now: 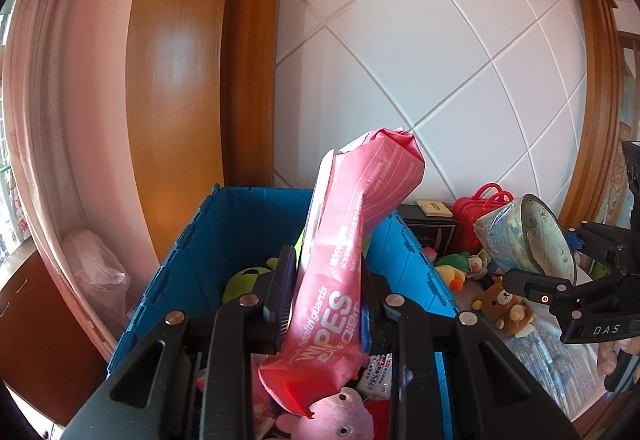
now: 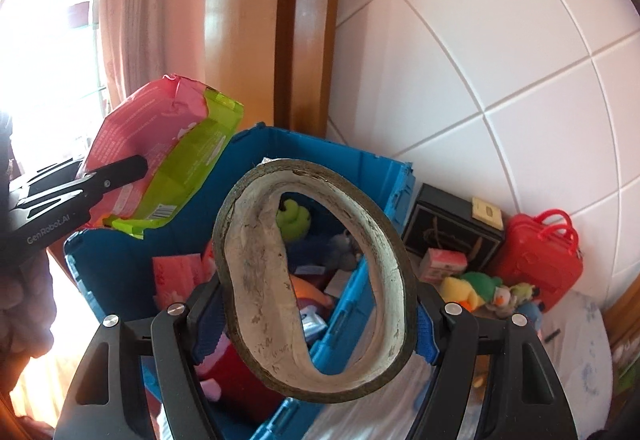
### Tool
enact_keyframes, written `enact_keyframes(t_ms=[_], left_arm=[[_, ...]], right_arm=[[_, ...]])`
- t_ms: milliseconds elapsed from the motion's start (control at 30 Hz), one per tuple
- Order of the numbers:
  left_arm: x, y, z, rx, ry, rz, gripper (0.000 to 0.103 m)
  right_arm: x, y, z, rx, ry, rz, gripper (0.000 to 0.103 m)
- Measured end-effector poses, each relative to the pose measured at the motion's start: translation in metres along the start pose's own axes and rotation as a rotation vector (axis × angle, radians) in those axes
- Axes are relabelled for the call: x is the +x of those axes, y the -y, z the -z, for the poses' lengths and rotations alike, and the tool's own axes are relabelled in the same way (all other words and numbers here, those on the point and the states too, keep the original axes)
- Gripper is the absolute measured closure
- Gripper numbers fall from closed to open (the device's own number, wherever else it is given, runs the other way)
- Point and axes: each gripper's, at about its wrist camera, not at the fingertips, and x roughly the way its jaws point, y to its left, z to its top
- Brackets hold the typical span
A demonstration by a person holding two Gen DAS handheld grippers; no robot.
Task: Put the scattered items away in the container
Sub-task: 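Carry the wipes pack and tape roll over the blue crate with both tools, then open both tools to drop the wipes pack and tape roll into the crate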
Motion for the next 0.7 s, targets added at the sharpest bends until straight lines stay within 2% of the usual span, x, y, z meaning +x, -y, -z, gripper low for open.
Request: enact_keyframes(t_ms=[300, 700], left_arm=[[0.018, -0.026, -0.004, -0.004, -0.012, -0.011, 0.078], [0.028, -0.049, -0.009, -0.016, -0.006, -0.015, 0.078]], right_arm=[[0.03, -0.021, -0.02, -0.006, -0.017, -0.027, 0.029], [0.049, -0.038, -0.033, -0.02, -0.026, -0.045, 0.029]])
